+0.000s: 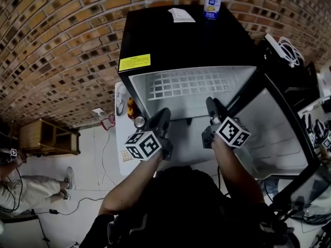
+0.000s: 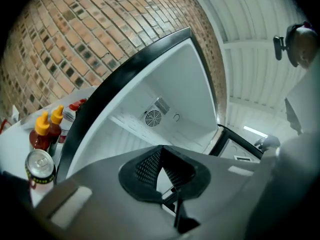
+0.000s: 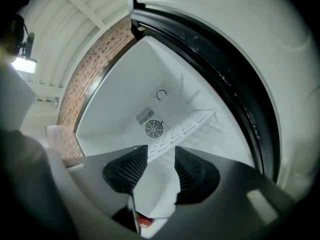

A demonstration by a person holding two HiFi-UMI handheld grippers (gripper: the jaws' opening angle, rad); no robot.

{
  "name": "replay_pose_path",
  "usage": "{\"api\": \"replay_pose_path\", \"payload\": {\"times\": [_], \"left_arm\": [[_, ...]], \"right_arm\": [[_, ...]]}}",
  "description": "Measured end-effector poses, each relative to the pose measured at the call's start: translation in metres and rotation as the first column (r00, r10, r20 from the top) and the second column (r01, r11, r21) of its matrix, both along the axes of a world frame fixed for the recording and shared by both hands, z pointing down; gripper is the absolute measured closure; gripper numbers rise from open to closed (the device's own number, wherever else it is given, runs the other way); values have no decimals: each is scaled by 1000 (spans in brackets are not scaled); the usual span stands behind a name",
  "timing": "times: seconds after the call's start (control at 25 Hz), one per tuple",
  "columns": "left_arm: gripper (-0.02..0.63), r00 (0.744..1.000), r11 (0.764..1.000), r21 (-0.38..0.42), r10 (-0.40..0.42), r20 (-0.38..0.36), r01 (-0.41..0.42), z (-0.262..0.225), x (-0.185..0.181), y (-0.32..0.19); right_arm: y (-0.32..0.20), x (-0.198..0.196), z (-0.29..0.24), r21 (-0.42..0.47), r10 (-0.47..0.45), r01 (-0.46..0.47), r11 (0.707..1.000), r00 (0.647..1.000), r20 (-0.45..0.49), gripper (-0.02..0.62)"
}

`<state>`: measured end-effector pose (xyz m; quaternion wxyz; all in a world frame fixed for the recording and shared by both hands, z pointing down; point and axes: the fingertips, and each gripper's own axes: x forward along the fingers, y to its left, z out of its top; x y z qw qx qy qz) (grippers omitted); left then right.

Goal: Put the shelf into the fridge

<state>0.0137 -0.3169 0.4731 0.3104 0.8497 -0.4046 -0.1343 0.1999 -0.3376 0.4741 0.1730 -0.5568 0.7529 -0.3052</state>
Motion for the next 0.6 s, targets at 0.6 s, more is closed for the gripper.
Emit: {"api": "replay_pose_path", "payload": {"times": [0.6], "left_arm": [[604, 983, 974, 208, 50, 175, -86, -50, -32, 58]], "right_arm": [[47, -38, -35, 113, -122, 146, 983, 973, -196, 564]]}}
